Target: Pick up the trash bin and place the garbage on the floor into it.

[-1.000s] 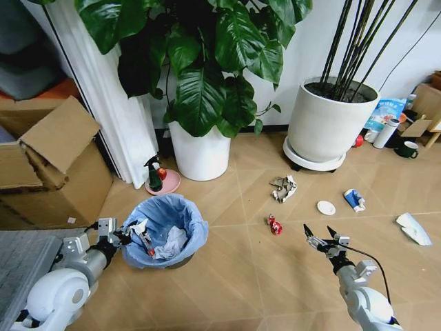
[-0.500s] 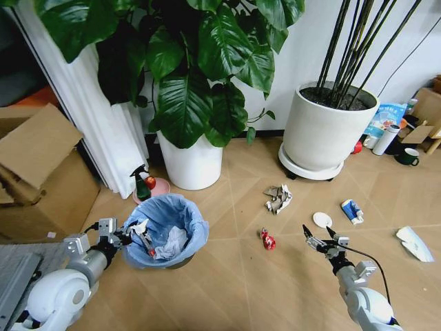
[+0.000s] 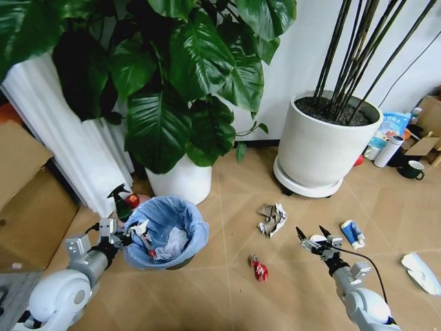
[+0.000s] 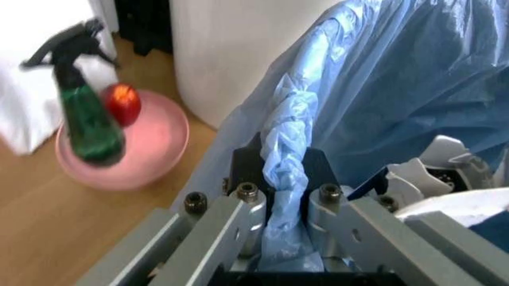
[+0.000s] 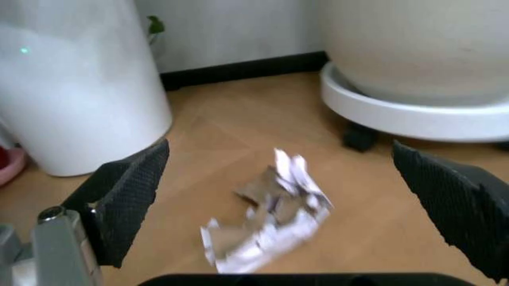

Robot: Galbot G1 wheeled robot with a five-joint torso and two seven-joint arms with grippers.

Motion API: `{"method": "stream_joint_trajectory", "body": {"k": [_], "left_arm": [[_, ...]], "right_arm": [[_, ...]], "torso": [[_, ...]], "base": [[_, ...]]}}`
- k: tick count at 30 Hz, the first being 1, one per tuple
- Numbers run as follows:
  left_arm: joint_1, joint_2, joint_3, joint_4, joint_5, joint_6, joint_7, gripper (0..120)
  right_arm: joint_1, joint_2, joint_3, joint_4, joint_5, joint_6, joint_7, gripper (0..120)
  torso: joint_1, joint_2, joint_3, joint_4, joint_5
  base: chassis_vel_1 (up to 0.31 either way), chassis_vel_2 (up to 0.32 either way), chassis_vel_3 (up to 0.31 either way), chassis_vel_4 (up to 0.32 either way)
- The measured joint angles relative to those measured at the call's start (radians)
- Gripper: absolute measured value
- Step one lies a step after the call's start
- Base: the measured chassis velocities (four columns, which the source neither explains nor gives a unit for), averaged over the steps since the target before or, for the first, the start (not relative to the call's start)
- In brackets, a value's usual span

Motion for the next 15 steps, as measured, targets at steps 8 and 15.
{"method": "stream_joint_trajectory", "body": {"k": [8,15], "left_arm": [[-0.005,0.002,0.0,0.007,0.0,0.0,-0.001,1],[-0.003,-0.002,-0.002,0.008,0.0,0.001,-0.002,1]], "right_arm": [[-0.031,-0.057,-0.115,-0.023,-0.073,0.044,-0.09,100],[-0.113,-0.096,-0.184,0.042,-0.09,0.017,-0.099,100]], "torso": [[0.0,0.0,0.0,0.0002,0.0002],[0.0,0.0,0.0,-0.0001,-0.0006]], "base": [[-0.182,0.173,0.159,-0.19],[0.02,-0.015,-0.014,0.031]]}}
